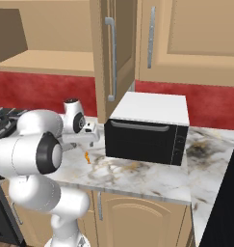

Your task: Retrieve the tupperware from the cabinet, then place the raw meat into the tupperware to avoid contamination.

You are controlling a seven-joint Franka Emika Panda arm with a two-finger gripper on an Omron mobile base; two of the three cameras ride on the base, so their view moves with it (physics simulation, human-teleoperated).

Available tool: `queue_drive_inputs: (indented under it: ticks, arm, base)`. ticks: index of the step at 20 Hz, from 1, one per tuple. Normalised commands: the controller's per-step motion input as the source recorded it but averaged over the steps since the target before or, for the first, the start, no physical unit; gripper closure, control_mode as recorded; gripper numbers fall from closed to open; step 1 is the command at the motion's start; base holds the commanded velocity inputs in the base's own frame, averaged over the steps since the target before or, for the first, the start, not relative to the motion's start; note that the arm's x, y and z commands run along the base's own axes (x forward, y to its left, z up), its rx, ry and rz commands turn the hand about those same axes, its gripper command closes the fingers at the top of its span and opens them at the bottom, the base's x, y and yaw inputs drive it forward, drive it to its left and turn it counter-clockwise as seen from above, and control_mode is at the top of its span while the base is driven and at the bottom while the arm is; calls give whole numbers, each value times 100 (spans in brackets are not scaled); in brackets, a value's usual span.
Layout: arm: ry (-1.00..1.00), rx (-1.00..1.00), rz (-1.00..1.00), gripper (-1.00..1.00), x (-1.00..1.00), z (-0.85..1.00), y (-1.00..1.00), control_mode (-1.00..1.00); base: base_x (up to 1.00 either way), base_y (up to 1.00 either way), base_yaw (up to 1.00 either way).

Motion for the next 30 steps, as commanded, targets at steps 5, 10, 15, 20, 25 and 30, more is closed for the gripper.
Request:
queue_drive_inputs:
  ticks: [5,10,15,20,25,30]
  arm:
    - [0,-1,1,-100,1,-36,-4,-100]
    - [0,1,3,-100,3,-38,-1,-100]
    - [2,1,2,-100,0,-29,0,-100]
    - [2,3,2,-100,0,-24,0,-100]
    - [1,3,2,100,0,-22,0,-100]
    - [0,3,2,100,0,-19,0,-100]
  base:
    - [0,0,0]
    - [0,0,0]
    - [0,0,0]
    - [0,0,0]
    - [0,0,0]
    - [0,0,0]
